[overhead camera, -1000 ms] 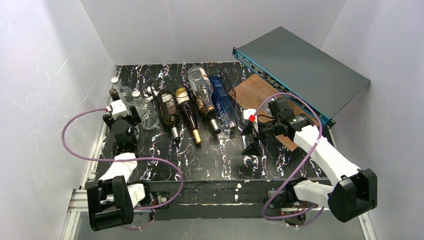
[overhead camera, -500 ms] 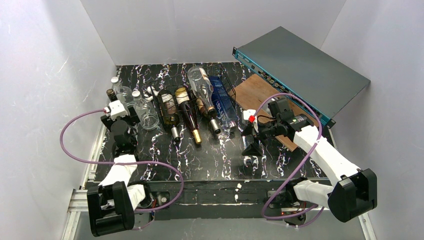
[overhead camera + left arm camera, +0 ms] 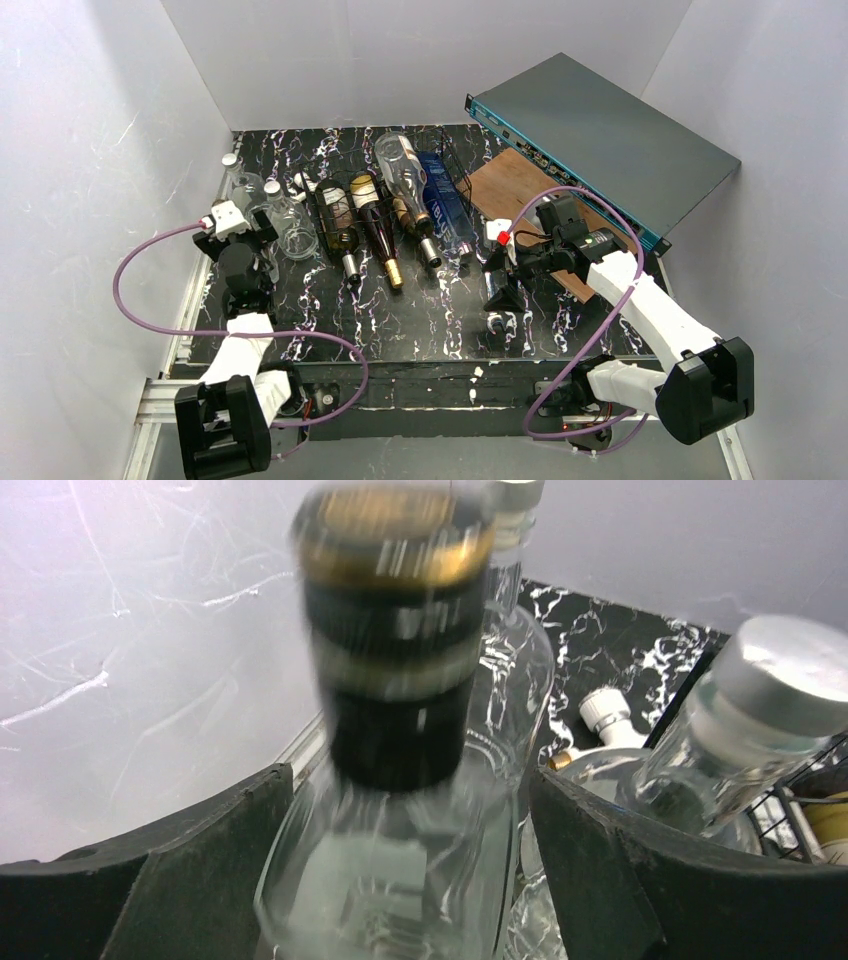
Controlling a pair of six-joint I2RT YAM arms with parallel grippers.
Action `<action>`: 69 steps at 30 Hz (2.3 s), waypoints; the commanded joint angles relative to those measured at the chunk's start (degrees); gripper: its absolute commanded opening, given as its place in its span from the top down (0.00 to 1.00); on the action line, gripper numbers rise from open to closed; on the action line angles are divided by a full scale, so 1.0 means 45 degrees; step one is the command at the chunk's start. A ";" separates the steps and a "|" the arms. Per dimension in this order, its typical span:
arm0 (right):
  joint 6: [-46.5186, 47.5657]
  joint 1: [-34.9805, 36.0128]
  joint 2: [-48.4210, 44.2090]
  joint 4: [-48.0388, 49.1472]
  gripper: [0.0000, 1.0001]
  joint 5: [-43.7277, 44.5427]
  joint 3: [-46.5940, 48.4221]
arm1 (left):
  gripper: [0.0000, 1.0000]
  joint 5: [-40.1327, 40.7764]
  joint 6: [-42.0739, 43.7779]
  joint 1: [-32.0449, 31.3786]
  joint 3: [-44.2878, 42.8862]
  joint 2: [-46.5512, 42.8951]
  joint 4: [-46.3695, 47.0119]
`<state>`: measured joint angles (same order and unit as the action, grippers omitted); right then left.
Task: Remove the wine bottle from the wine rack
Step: Place the wine bottle at the center of the board, then pick up the wine bottle from the wine rack.
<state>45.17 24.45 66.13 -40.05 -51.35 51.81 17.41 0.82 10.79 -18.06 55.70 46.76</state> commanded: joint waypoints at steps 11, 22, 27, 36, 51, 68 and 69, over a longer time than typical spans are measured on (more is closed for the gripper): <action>0.0223 -0.0038 -0.0052 0.0097 0.02 -0.0248 0.0010 | 0.02 0.0554 -0.0749 0.0079 -0.0768 -0.1872 -0.1391; 0.0457 -0.0038 -0.0142 -0.0153 0.02 -0.0325 0.0049 | 0.02 -0.0120 -0.2269 0.0064 -0.2131 -0.5020 -0.6878; 0.0525 -0.0042 -0.0237 -0.0218 0.02 -0.0363 0.0049 | 0.02 -0.0260 -0.3521 0.0052 -0.3684 -0.5611 -1.1012; 0.0628 -0.0042 -0.0337 -0.0317 0.02 -0.0293 0.0029 | 0.02 -0.0507 -0.4320 -0.0349 -0.5098 -0.6700 -1.5138; 0.1370 -0.0042 -0.0530 -0.0751 0.02 -0.0130 0.0043 | 0.02 -0.3762 -0.5397 -0.2841 -0.6800 -0.8398 -1.8622; 0.0255 0.2670 0.1850 -0.1964 0.02 0.4649 0.4154 | 0.02 -1.1830 -0.5206 -0.4028 -0.5834 -0.3680 -1.4787; 0.0026 0.2948 0.2146 -0.1906 0.02 0.4939 0.4505 | 0.02 -1.2061 -0.4914 -0.4036 -0.5964 -0.3207 -1.4796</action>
<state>50.43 32.86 72.49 -49.69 -36.69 65.47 -26.94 -24.49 -7.05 -42.44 33.54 -22.26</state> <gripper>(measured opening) 0.984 0.983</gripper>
